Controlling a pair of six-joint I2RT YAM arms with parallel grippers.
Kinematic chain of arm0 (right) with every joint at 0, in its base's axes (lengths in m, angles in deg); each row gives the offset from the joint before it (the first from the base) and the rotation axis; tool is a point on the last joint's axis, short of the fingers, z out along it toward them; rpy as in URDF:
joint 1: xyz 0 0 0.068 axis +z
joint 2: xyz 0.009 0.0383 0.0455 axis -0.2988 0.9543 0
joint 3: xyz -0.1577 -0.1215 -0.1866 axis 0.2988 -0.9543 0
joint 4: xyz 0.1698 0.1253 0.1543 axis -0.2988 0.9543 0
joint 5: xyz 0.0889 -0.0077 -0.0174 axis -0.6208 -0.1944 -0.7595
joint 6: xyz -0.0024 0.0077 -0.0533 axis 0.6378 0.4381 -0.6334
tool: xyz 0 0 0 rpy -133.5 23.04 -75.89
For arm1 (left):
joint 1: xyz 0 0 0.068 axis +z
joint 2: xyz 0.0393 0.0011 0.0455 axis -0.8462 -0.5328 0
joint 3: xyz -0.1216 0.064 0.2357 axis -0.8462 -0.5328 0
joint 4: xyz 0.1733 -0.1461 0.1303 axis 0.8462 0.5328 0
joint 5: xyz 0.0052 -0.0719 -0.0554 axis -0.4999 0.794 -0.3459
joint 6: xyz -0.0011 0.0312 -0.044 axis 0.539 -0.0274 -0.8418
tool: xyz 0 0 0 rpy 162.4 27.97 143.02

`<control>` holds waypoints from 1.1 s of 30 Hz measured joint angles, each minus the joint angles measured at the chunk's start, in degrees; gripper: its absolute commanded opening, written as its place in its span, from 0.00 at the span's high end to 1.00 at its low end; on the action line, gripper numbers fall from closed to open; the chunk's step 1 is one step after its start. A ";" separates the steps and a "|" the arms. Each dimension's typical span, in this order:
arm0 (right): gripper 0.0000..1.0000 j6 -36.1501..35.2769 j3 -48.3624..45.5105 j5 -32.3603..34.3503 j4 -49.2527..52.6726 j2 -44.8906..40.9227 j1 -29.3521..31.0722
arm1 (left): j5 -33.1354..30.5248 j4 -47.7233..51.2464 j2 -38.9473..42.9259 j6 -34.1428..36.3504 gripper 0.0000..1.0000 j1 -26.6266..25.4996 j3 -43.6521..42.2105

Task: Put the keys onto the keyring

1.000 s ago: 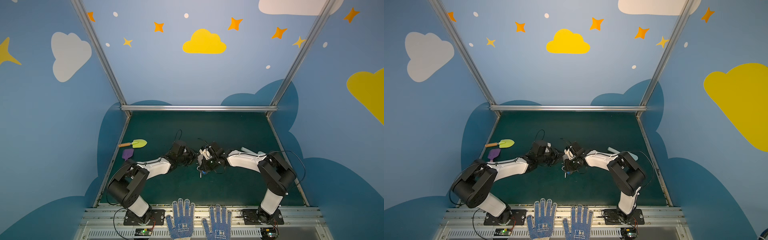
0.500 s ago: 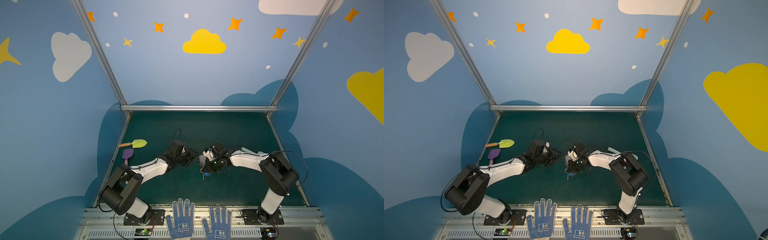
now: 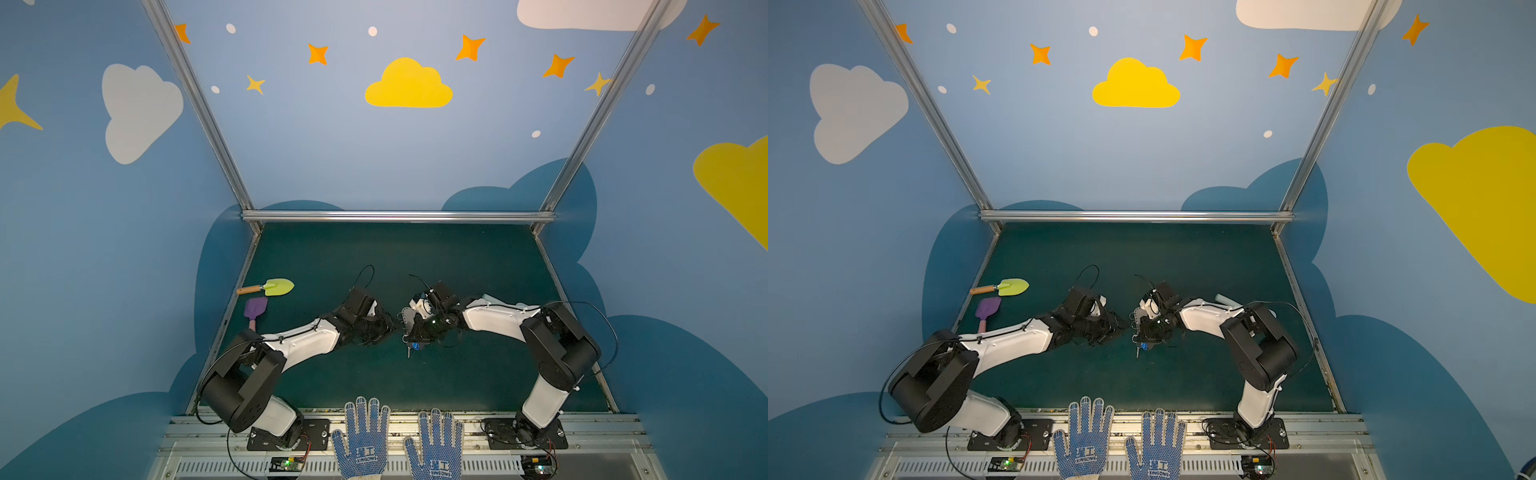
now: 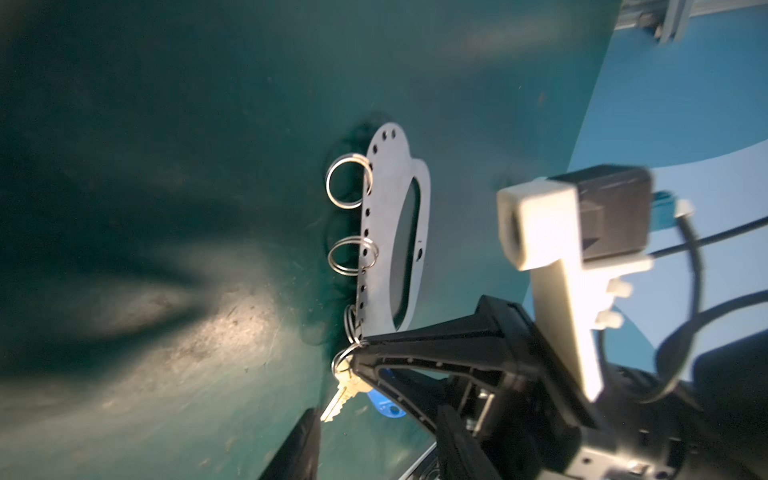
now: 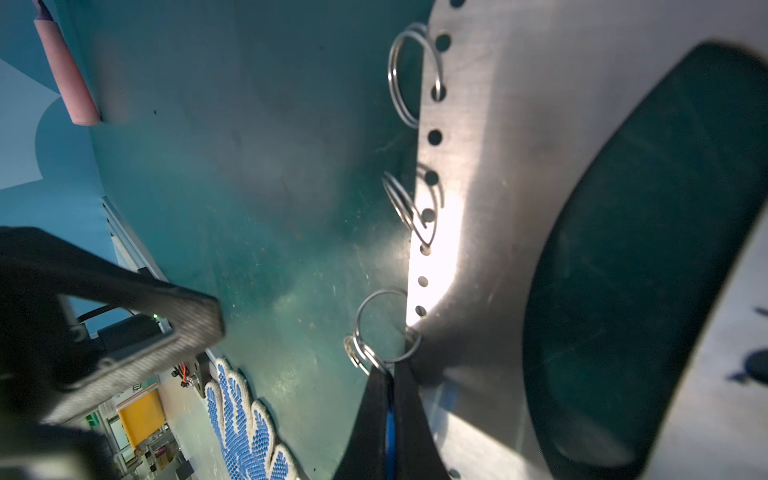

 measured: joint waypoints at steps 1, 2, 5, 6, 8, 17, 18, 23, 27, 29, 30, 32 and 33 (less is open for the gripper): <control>1.00 0.07 0.00 -0.11 0.00 0.00 -0.09 | 0.02 0.26 -0.42 0.22 0.53 -0.20 0.00; 1.00 0.13 0.00 -0.26 0.00 0.00 -0.17 | 0.07 0.55 -0.92 0.44 0.53 -0.37 0.00; 1.00 0.50 0.00 -0.61 -0.02 0.00 -0.48 | 0.24 1.18 -2.51 1.29 0.54 -0.79 0.04; 1.00 0.81 0.00 -0.76 -0.04 0.00 -0.59 | 0.28 1.22 -3.13 1.42 0.54 -0.90 0.04; 1.00 1.38 0.00 -1.11 -0.15 0.00 -0.74 | 0.55 1.20 -4.39 1.46 0.54 -1.14 0.04; 1.00 3.13 -0.02 -2.01 -1.33 0.00 -0.98 | 1.77 -3.98 -9.18 0.11 0.56 -1.90 0.57; 1.00 3.34 -0.02 -2.05 -1.44 0.00 -0.98 | 1.86 -4.90 -9.42 -0.20 0.58 -1.90 0.57; 1.00 4.13 -0.39 -2.05 -2.05 -0.02 -0.98 | 2.38 -8.35 -11.17 -1.51 0.72 -1.90 0.96; 1.00 4.55 -0.76 -1.99 -2.29 -0.02 -1.25 | 2.62 -10.19 -12.22 -2.60 0.82 -1.90 1.03; 1.00 4.61 -1.05 -1.99 -2.71 -0.17 -1.27 | 2.73 -10.91 -12.31 -2.84 0.87 -1.92 1.05; 1.00 4.74 -1.18 -1.97 -2.89 -0.33 -1.27 | 2.75 -11.10 -12.31 -2.89 0.87 -1.97 1.07; 1.00 4.90 -1.42 -1.95 -3.30 -0.66 -1.42 | 2.73 -11.34 -12.31 -3.06 0.89 -1.99 1.07; 1.00 4.96 -1.46 -1.97 -3.54 -0.72 -1.46 | 2.67 -11.43 -12.31 -3.17 0.89 -1.99 1.07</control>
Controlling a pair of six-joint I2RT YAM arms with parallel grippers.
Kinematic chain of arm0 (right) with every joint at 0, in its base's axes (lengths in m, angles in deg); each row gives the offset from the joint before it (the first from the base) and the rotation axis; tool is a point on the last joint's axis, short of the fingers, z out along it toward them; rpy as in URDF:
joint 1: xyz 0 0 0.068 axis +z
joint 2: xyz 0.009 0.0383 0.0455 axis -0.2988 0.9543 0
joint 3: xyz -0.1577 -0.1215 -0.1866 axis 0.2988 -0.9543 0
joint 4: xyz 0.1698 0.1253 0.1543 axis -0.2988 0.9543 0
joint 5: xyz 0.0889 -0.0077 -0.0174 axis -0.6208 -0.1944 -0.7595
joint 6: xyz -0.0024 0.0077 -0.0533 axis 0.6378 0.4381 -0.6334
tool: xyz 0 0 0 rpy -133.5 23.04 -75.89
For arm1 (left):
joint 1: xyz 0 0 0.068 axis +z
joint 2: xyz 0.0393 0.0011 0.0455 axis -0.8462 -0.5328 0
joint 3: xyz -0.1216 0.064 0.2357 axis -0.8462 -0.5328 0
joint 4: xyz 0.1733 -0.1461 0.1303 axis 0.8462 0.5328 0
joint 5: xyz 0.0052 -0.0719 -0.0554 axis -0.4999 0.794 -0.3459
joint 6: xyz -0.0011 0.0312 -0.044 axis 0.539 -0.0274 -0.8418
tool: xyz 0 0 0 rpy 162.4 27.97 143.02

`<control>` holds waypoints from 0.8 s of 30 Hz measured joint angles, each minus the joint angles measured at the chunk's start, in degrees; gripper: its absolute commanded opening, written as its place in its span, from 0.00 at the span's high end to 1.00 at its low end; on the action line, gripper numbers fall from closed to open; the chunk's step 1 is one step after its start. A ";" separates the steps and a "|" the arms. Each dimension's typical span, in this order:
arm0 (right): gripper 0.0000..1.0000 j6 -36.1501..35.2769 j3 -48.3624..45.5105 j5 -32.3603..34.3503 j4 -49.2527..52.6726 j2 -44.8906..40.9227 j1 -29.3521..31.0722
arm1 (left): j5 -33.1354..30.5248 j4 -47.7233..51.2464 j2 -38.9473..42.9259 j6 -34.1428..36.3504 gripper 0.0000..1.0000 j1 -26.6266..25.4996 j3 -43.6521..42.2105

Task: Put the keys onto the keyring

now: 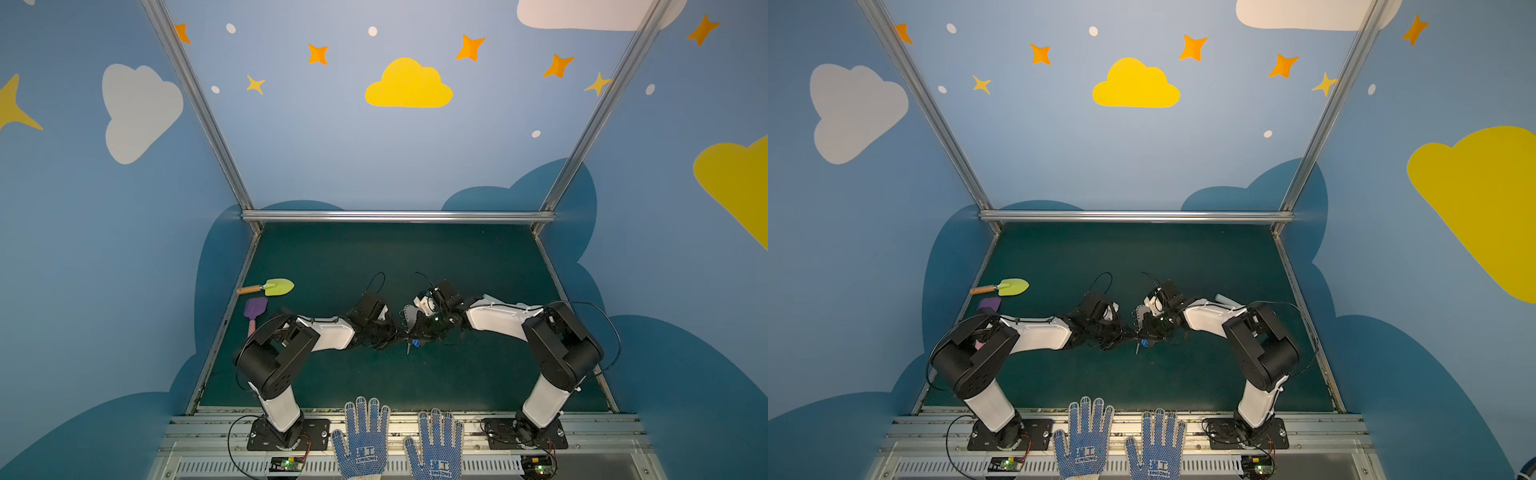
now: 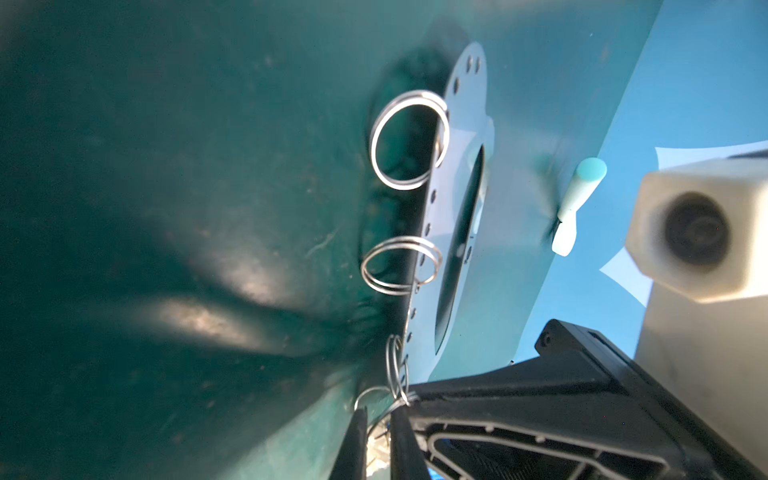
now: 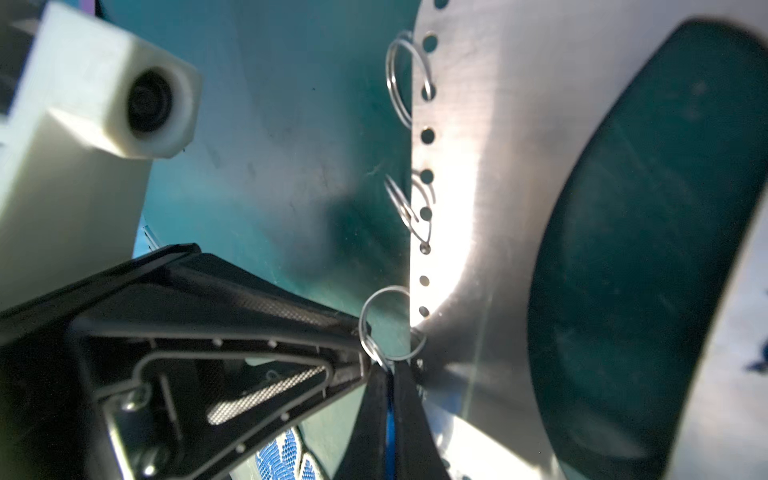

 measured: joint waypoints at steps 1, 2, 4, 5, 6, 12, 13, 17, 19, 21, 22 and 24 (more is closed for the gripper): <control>1.00 0.04 -0.11 0.00 -0.35 -0.04 -0.07 | -0.11 -0.09 0.00 -0.17 0.87 0.02 0.00; 1.00 0.13 -0.26 -0.02 -0.72 -0.07 -0.11 | -0.26 -0.20 0.00 -0.33 0.85 0.02 0.00; 1.00 0.44 -0.61 0.00 -1.22 -0.22 -0.22 | -0.79 -0.50 0.00 -0.76 0.81 0.02 -0.24; 1.00 0.52 -0.81 -0.04 -1.40 -0.35 -0.26 | -1.11 -0.70 0.00 -1.09 0.80 0.02 -0.42; 1.00 0.74 -0.92 -0.04 -1.57 -0.46 -0.26 | -1.31 -1.09 0.00 -1.44 0.80 0.02 -0.68; 1.00 1.75 -1.36 -0.44 -3.54 -0.74 -0.26 | -1.57 -5.38 0.24 -3.52 0.83 0.44 -2.97; 1.00 2.05 -1.55 -0.50 -4.07 -0.76 -0.26 | -1.60 -6.10 0.28 -3.91 0.83 0.52 -3.26; 1.00 2.84 -2.01 -0.94 -5.77 -0.79 -0.33 | -1.57 -11.32 0.44 -6.23 0.83 0.98 -5.90; 1.00 3.10 -2.29 -1.16 -6.62 -0.81 -0.33 | -1.36 -14.75 0.44 -7.63 0.84 1.36 -7.56; 1.00 3.54 -2.58 -1.31 -7.15 -0.87 -0.37 | -1.22 -18.38 0.44 -9.03 0.83 1.84 -9.14; 1.00 3.87 -2.75 -1.57 -7.26 -0.92 -0.42 | -1.40 -20.33 0.35 -9.99 0.81 2.21 -9.92; 1.00 4.20 -3.08 -2.34 -7.43 -1.05 -0.48 | -1.88 -24.50 -0.26 -11.80 0.76 3.08 -11.54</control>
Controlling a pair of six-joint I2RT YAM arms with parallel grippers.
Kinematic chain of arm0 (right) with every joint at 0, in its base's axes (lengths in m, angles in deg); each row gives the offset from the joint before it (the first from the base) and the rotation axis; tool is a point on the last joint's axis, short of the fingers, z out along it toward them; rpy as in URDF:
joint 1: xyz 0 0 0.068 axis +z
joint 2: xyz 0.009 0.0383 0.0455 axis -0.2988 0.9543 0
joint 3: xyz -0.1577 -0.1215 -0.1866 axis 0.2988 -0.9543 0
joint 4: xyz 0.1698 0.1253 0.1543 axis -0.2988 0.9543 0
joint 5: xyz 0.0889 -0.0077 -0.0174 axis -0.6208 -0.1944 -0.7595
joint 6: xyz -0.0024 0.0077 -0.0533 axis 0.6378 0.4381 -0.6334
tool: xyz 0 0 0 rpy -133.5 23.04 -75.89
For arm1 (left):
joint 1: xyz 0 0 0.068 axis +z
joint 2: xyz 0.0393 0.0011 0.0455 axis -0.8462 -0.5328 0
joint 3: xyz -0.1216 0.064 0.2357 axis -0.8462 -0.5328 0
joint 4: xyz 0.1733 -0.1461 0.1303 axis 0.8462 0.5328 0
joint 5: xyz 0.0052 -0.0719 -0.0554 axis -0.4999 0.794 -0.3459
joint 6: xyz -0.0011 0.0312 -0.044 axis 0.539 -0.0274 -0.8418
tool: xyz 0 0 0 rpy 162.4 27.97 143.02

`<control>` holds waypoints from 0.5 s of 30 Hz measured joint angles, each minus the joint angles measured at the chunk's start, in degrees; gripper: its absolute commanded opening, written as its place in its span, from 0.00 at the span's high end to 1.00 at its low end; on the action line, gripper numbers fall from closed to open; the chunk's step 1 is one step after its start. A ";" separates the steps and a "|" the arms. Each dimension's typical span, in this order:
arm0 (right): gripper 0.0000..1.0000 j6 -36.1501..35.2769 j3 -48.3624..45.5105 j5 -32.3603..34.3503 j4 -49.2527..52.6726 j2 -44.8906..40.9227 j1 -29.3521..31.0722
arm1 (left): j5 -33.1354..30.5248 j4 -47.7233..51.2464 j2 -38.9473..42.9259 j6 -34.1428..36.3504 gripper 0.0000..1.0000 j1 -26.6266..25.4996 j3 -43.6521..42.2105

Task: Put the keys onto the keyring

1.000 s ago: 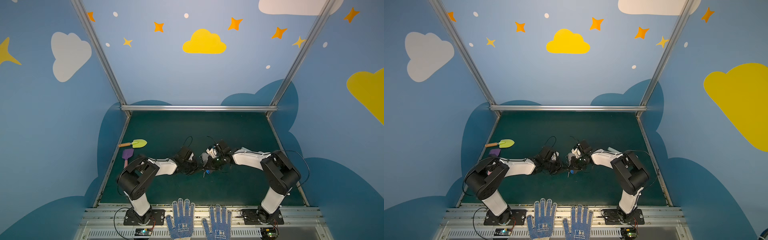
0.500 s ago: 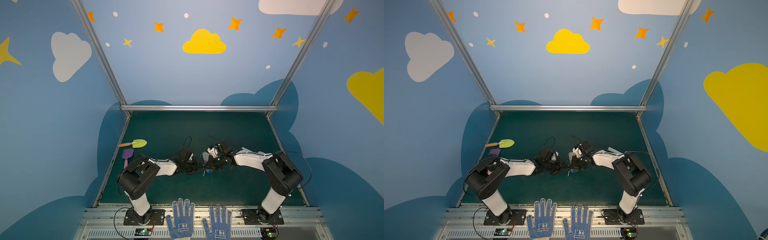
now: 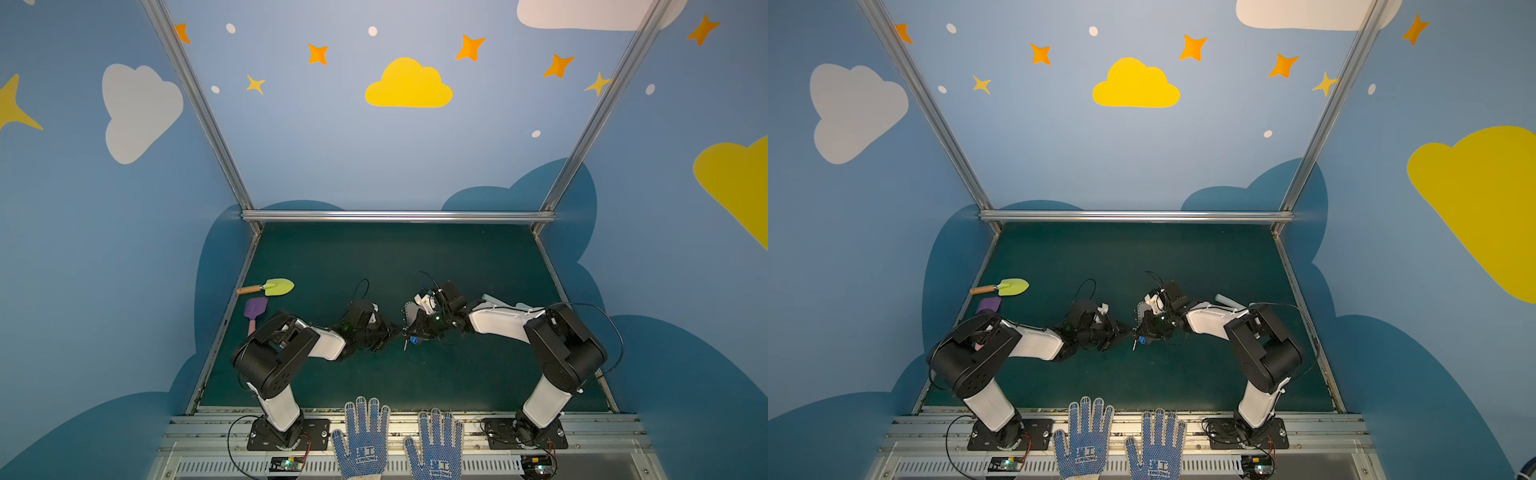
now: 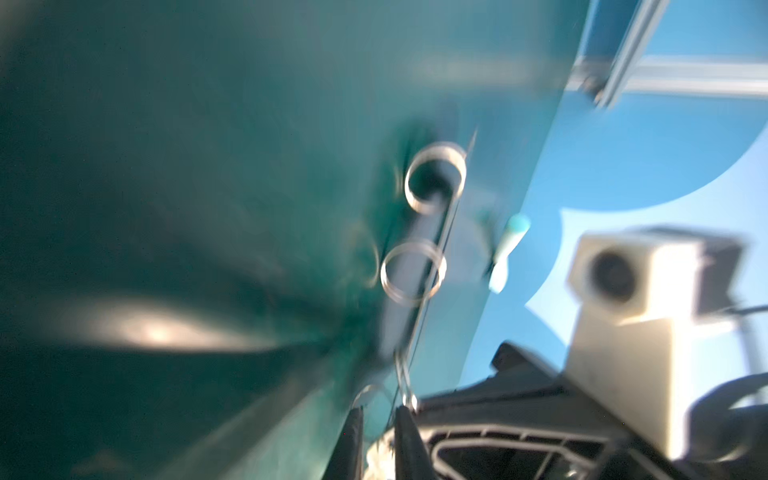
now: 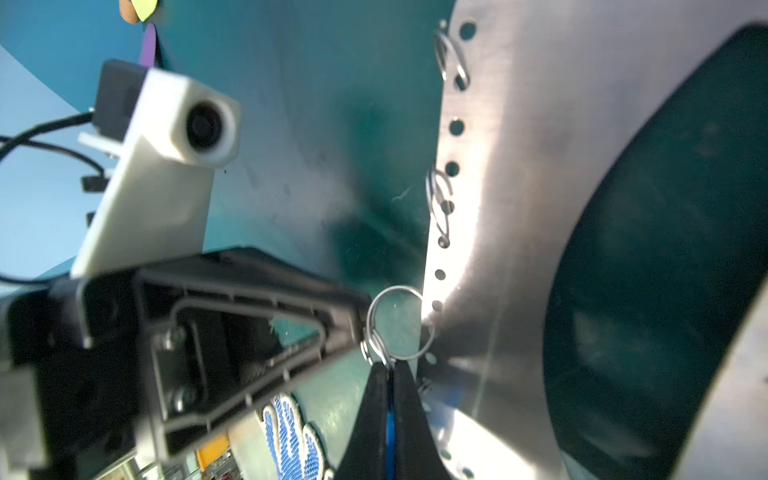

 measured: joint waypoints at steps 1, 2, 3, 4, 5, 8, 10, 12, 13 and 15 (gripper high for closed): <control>1.00 0.17 -0.20 -0.35 -0.20 -0.15 -0.02 | -0.22 -2.21 -0.57 -0.96 0.75 0.37 -0.83; 1.00 0.35 -0.31 -0.55 -0.31 -0.33 -0.04 | -0.37 -3.96 -1.25 -1.75 0.74 0.74 -1.42; 1.00 0.48 -0.44 -0.85 -0.44 -0.61 -0.04 | -0.44 -5.66 -2.08 -2.60 0.74 0.98 -1.86; 1.00 0.70 -0.55 -1.16 -0.63 -0.85 -0.09 | -0.42 -6.91 -3.02 -3.28 0.74 1.11 -1.95; 1.00 0.81 -0.55 -1.33 -0.81 -0.98 -0.15 | -0.39 -8.04 -3.87 -3.87 0.74 1.16 -1.95; 1.00 1.22 -0.63 -1.77 -1.38 -1.57 -0.24 | -0.15 -11.19 -5.35 -5.33 0.74 1.16 -1.95; 1.00 1.29 -0.63 -1.97 -1.81 -1.84 -0.35 | 0.09 -13.31 -5.60 -5.95 0.74 1.14 -1.95; 1.00 1.40 -0.63 -2.14 -1.99 -1.84 -0.50 | 0.20 -15.30 -5.60 -6.34 0.72 1.14 -2.01; 1.00 1.42 -0.63 -2.21 -1.99 -1.84 -0.57 | 0.22 -16.20 -5.60 -6.54 0.72 1.14 -2.19; 1.00 1.66 -0.63 -2.23 -2.01 -1.84 -0.70 | 0.11 -17.29 -5.38 -6.78 0.70 1.14 -2.89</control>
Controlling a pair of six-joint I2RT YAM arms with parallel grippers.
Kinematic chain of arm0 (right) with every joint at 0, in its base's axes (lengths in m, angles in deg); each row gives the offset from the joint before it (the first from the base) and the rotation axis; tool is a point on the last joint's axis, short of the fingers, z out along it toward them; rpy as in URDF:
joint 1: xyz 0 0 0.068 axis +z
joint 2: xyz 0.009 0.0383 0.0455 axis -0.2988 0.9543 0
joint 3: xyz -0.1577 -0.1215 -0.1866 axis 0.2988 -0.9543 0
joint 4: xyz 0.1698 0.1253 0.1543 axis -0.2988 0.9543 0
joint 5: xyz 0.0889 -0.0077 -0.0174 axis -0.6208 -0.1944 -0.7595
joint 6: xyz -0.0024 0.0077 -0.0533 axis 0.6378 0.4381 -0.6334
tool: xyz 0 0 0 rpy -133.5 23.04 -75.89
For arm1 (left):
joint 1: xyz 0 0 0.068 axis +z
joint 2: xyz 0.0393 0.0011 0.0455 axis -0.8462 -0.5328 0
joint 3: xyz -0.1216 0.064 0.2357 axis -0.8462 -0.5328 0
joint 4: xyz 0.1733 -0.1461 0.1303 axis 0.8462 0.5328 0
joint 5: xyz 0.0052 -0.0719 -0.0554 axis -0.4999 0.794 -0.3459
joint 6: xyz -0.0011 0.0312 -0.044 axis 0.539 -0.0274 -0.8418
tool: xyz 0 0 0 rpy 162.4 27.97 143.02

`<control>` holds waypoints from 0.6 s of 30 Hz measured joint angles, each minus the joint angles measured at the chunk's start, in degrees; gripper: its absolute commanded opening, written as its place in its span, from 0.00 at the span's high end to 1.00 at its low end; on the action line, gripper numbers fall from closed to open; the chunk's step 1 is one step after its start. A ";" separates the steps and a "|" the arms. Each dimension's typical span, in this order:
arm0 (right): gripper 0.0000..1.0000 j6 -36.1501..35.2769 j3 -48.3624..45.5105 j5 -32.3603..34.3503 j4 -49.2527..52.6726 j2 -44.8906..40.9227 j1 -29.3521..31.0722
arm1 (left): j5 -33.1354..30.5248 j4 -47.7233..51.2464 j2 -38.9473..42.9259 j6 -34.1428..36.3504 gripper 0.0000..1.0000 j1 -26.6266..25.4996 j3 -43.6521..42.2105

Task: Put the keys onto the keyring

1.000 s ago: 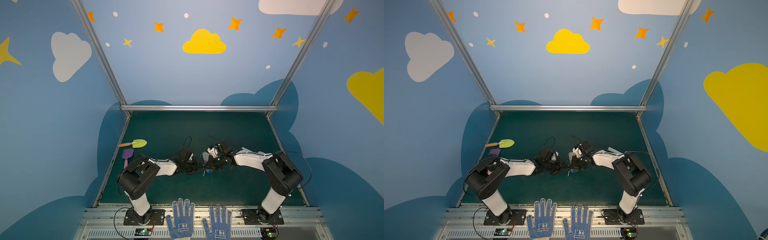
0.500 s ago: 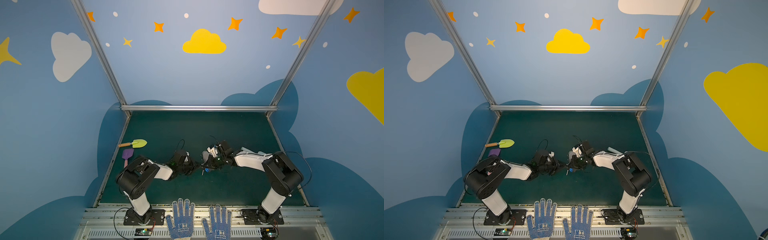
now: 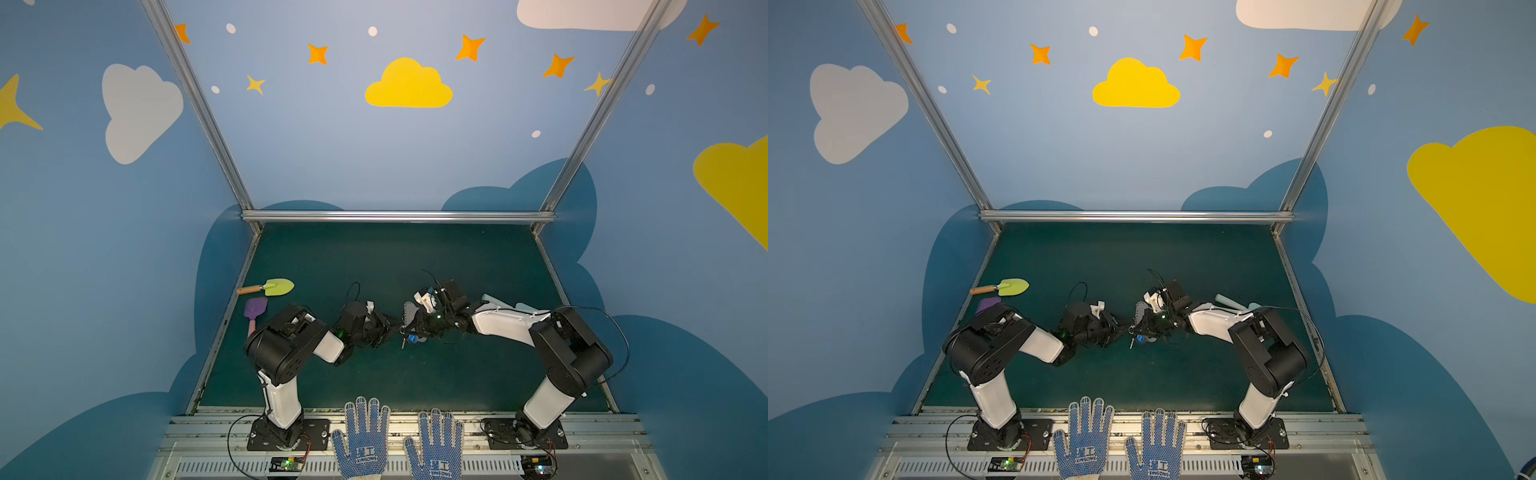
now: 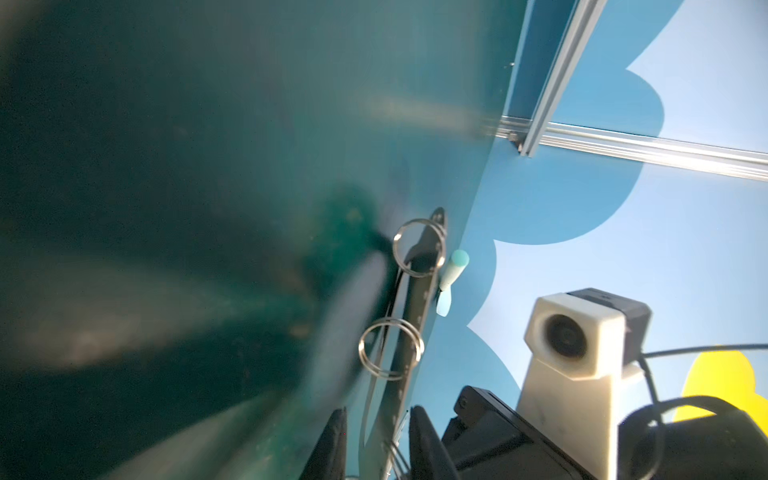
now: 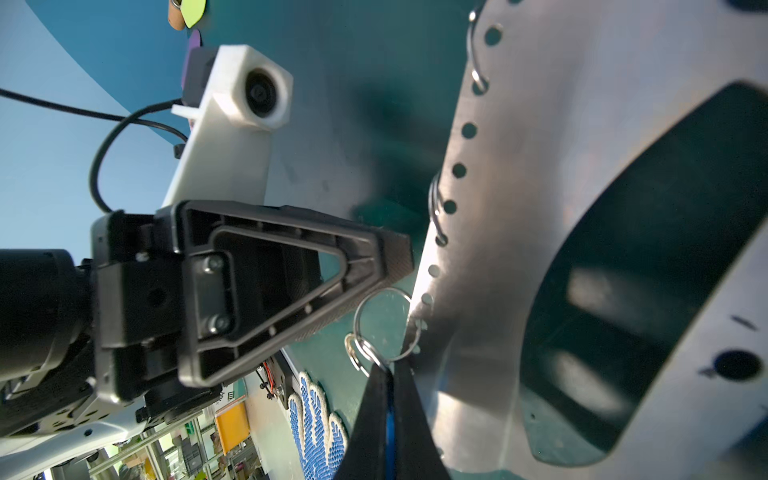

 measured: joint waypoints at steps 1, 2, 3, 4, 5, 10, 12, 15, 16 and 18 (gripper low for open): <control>1.00 0.13 0.00 -0.02 0.00 0.00 -0.07 | -0.07 0.04 0.28 0.02 0.69 0.00 -0.42; 1.00 0.33 0.00 0.00 0.00 0.00 -0.17 | -0.13 0.26 0.79 0.02 0.66 0.00 -0.94; 1.00 0.59 0.02 0.00 0.02 0.00 -0.31 | -0.31 0.57 1.51 0.17 0.65 0.00 -1.51; 1.00 0.81 0.00 0.00 0.02 0.00 -0.46 | -0.50 1.07 2.32 0.33 0.65 0.00 -1.97; 1.00 1.05 0.02 0.02 0.02 0.00 -0.61 | -0.68 1.68 3.32 0.50 0.65 0.00 -2.43; 1.00 1.66 0.00 0.02 0.02 0.00 -1.22 | -0.98 5.55 8.74 2.75 0.64 -0.24 -3.08; 1.00 1.88 0.00 0.00 -0.02 0.00 -1.22 | -0.92 6.95 9.99 3.98 0.65 -0.63 -2.49; 1.00 2.12 0.00 -0.02 -0.13 -0.02 -1.22 | -0.72 9.27 10.25 5.53 0.67 -1.42 -0.57; 1.00 2.14 0.00 -0.02 -0.22 -0.02 -1.22 | -0.66 9.68 10.25 5.84 0.67 -1.62 -0.07; 1.00 2.16 0.00 0.02 -0.35 -0.04 -1.22 | -0.61 10.40 10.16 6.47 0.69 -1.95 0.79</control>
